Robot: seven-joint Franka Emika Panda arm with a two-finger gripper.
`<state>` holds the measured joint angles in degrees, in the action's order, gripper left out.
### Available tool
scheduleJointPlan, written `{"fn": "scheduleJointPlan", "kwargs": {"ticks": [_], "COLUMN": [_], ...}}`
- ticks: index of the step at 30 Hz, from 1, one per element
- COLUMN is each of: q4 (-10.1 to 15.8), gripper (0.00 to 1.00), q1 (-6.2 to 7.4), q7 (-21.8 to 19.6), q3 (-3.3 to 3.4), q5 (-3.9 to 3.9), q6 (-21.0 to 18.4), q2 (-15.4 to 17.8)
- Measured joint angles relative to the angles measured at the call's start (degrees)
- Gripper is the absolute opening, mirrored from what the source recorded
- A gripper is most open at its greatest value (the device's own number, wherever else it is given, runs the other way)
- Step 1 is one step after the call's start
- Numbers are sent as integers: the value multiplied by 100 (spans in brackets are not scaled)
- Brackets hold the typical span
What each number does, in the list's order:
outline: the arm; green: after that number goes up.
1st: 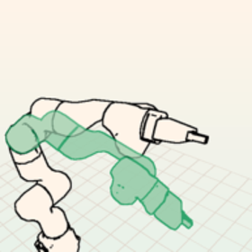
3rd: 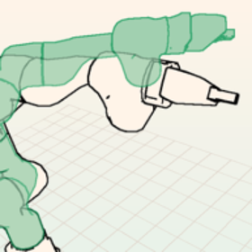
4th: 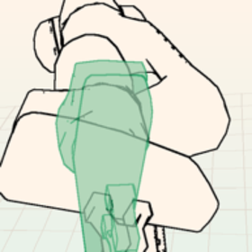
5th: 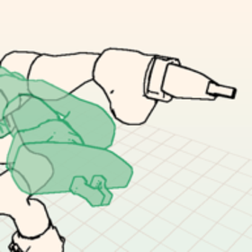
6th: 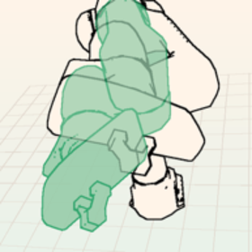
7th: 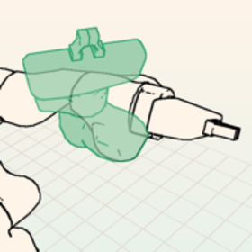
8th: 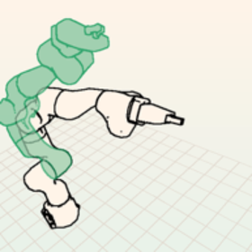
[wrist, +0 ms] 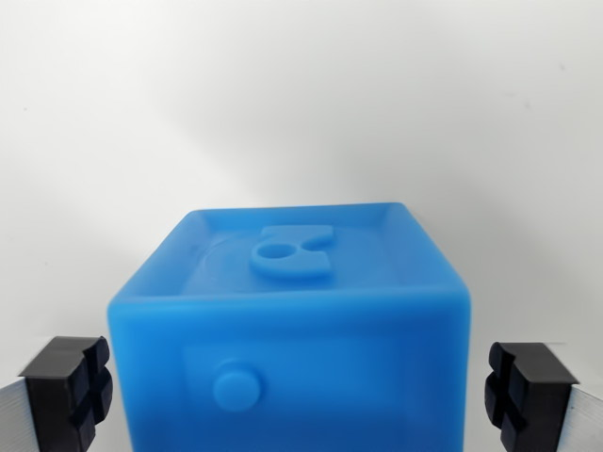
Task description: Stack cube
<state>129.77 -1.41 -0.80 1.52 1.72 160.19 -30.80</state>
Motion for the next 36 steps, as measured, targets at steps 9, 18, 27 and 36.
{"fn": "scheduleJointPlan", "kwargs": {"ticks": [9,18,27,36], "q4": [-28,-30,-31,-32], "gripper": [0,0,0,0], "q1": [-7,-8,-8,-8], "q7": [0,0,0,0], "q3": [-10,-10,-11,-11], "q5": [0,0,0,0], "q6": [55,56,56,56], "q2": [-79,-79,-79,-79]}}
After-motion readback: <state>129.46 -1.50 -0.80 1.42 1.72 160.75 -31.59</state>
